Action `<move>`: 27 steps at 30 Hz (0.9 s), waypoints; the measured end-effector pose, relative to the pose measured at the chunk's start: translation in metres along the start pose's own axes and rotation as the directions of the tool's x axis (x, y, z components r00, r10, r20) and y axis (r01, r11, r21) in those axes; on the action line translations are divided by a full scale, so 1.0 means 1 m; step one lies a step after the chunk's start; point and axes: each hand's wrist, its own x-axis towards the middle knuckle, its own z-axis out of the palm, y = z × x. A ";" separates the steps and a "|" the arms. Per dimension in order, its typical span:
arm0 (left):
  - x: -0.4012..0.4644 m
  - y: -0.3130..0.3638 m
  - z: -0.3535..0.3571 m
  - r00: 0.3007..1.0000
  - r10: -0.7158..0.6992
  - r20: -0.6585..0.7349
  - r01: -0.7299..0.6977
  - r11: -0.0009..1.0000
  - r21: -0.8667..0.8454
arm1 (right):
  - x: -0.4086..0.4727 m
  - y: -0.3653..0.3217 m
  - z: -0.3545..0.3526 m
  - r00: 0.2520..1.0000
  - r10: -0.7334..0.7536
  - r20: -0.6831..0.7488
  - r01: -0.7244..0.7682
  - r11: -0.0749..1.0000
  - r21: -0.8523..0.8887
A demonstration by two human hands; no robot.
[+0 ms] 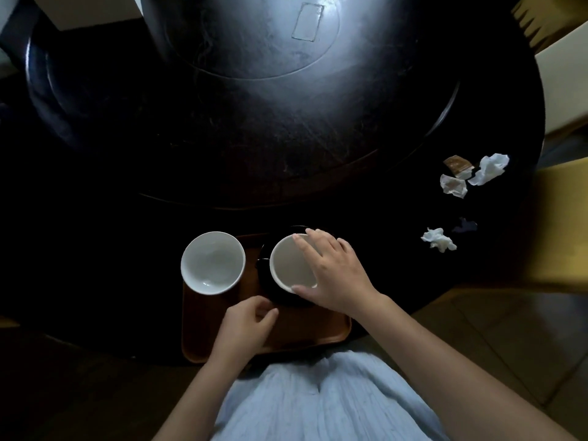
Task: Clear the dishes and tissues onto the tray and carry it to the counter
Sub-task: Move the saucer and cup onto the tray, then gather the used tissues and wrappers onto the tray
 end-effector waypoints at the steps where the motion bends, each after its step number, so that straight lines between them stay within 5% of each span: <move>1: -0.006 0.007 -0.004 0.994 0.108 -0.021 -0.107 0.994 0.035 | -0.005 0.001 -0.003 0.997 0.010 -0.071 -0.010 1.000 0.003; 6: -0.016 0.059 -0.012 0.828 0.557 -0.067 -0.512 0.798 0.319 | -0.038 0.019 -0.013 0.950 0.100 -0.297 -0.119 0.992 -0.050; 12: -0.005 0.118 0.025 0.684 0.729 -0.002 -0.668 0.629 0.398 | -0.082 0.074 -0.015 0.905 0.297 -0.304 -0.305 0.952 0.023; 18: 0.025 0.171 0.100 0.678 0.733 0.046 -0.674 0.596 0.435 | -0.103 0.179 -0.037 0.861 0.397 -0.317 -0.407 0.913 0.037; 27: 0.077 0.236 0.207 0.787 0.594 0.165 -0.574 0.608 0.549 | -0.071 0.332 -0.074 0.891 0.363 -0.275 -0.382 0.924 -0.019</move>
